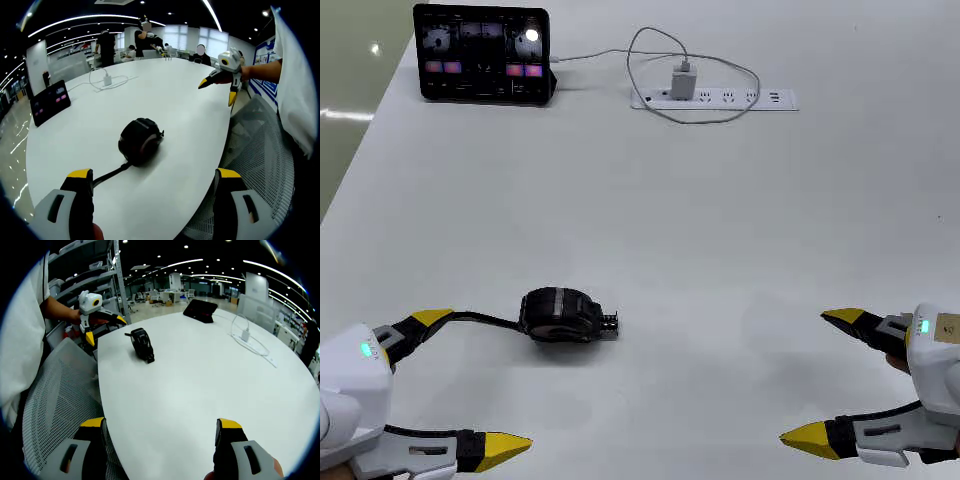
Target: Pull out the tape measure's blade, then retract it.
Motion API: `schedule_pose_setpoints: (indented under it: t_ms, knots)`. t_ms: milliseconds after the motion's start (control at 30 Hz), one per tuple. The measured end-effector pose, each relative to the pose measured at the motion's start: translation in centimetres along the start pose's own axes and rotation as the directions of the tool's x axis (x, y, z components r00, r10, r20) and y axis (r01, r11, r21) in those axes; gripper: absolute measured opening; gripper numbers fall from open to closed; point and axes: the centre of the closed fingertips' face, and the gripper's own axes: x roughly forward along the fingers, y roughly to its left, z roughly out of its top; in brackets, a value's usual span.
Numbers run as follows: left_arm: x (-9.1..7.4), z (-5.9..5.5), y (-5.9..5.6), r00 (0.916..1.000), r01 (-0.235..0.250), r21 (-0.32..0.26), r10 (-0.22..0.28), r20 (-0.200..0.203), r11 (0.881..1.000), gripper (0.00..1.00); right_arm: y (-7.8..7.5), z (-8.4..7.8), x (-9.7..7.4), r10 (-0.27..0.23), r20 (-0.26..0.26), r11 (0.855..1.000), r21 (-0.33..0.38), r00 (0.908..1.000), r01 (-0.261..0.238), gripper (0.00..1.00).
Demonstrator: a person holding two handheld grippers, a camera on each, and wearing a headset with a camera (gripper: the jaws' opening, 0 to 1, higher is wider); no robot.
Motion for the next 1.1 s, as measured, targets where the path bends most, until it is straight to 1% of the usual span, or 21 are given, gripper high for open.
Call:
schedule_pose_setpoints:
  t_ms: [100,600,833,1100]
  knots:
    - [-0.04,-0.02,-0.03,1.0000,0.001,-0.003,-0.001,0.001,1.000,0.99,0.01,0.07,-0.02,-0.001,0.005,1.000,-0.002,1.0000,0.001,0.90]
    - [-0.12,-0.17,-0.06,1.0000,0.001,-0.005,-0.001,-0.001,1.000,0.99,0.04,0.07,0.13,-0.001,0.004,1.000,0.000,1.0000,0.001,0.90]
    - [-0.14,-0.19,-0.04,1.0000,0.000,-0.011,0.000,0.001,1.000,0.99,0.23,0.57,0.16,-0.001,0.016,1.000,0.001,0.9999,0.001,0.90]
    - [-0.18,-0.10,0.03,1.0000,-0.004,-0.024,0.004,0.004,1.000,0.99,0.33,0.74,0.07,-0.002,0.020,1.000,0.001,0.9998,0.002,0.90]
